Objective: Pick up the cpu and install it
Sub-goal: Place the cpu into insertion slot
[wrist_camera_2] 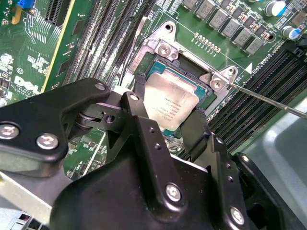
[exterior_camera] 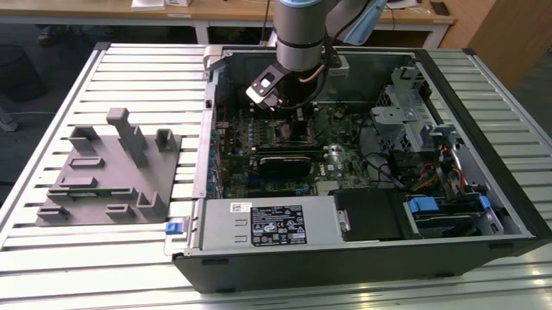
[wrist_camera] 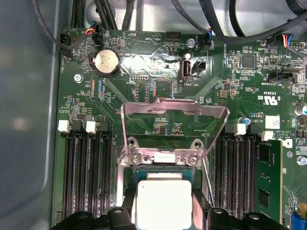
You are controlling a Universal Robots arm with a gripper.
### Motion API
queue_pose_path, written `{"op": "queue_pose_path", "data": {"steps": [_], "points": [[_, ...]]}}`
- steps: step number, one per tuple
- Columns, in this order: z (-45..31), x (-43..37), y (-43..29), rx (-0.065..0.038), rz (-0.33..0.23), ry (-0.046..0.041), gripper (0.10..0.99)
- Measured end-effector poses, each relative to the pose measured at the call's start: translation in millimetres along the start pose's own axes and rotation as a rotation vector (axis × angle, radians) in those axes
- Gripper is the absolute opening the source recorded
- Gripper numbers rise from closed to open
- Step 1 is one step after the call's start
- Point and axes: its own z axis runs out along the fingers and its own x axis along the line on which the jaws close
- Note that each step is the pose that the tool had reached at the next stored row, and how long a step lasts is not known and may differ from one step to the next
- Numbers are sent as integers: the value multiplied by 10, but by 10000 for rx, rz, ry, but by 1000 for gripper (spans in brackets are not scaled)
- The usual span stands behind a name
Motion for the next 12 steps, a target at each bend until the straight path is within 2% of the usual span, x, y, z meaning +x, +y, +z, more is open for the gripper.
{"op": "queue_pose_path", "data": {"steps": [7, 8, 12], "points": [[9, 4, 2, -13, 2, 20, 553], [8, 4, 2, -11, 2, 16, 608], [-16, 2, 2, -6, 8, 38, 608]]}}
